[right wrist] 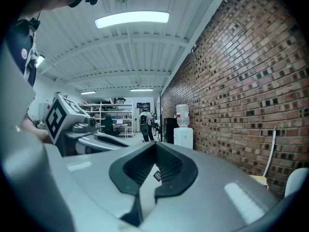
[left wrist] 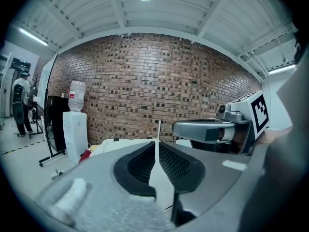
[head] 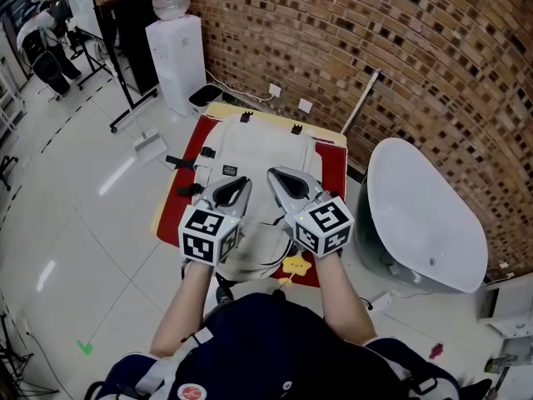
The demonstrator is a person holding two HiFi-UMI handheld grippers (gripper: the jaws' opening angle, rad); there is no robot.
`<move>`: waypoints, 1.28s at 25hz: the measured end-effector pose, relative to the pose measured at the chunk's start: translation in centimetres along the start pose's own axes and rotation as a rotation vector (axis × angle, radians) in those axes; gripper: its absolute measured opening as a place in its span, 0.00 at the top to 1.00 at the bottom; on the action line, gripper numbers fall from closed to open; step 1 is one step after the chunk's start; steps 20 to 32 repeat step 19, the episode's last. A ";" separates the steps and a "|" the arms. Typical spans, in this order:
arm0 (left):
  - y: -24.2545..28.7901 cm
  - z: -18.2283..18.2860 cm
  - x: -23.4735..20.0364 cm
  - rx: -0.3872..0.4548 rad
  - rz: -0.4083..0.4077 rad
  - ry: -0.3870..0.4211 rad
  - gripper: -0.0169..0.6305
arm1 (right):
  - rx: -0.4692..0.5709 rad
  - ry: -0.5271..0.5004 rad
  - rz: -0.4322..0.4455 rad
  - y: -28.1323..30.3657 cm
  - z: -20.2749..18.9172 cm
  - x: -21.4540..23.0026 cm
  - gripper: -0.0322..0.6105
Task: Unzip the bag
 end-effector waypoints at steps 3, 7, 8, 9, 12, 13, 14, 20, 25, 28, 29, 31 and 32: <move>0.0 0.0 0.1 0.001 -0.001 0.000 0.94 | 0.001 0.001 0.001 0.0 0.0 0.0 0.95; -0.1 -0.1 0.1 -0.001 -0.002 -0.002 0.94 | 0.003 0.003 0.001 -0.1 -0.1 -0.2 0.95; -0.1 -0.1 0.2 -0.002 -0.003 -0.002 0.94 | 0.004 0.004 0.001 -0.1 0.0 -0.2 0.95; -0.1 -0.1 0.2 -0.003 -0.003 -0.003 0.94 | 0.004 0.005 0.001 -0.2 0.0 -0.2 0.95; -0.2 -0.2 0.4 -0.005 -0.006 -0.003 0.94 | 0.005 0.006 0.001 -0.3 0.0 -0.3 0.95; -0.2 -0.3 0.4 -0.006 -0.006 -0.003 0.93 | 0.005 0.006 0.002 -0.3 0.0 -0.4 0.95; -0.3 -0.3 0.4 -0.007 -0.007 -0.003 0.94 | 0.005 0.007 0.002 -0.4 0.0 -0.4 0.95; -0.6 -0.5 0.4 -0.012 -0.009 -0.007 0.94 | 0.005 0.014 0.003 -0.4 0.1 -0.7 0.95; -0.6 -0.5 0.4 -0.012 -0.009 -0.007 0.94 | 0.005 0.014 0.003 -0.4 0.1 -0.7 0.95; -0.6 -0.5 0.4 -0.012 -0.009 -0.007 0.94 | 0.005 0.014 0.003 -0.4 0.1 -0.7 0.95; -0.6 -0.5 0.4 -0.012 -0.009 -0.007 0.94 | 0.005 0.014 0.003 -0.4 0.1 -0.7 0.95; -0.6 -0.5 0.4 -0.012 -0.009 -0.007 0.94 | 0.005 0.014 0.003 -0.4 0.1 -0.7 0.95; -0.6 -0.5 0.4 -0.012 -0.009 -0.007 0.94 | 0.005 0.014 0.003 -0.4 0.1 -0.7 0.95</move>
Point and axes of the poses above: the fingertips, and each gripper's own axes: y forward along the fingers, x to its right, z out of its top, the point moved 10 cm from there along -y, backward along the fingers, and after that the axes turned 7 degrees about x, right-handed, at the moved point
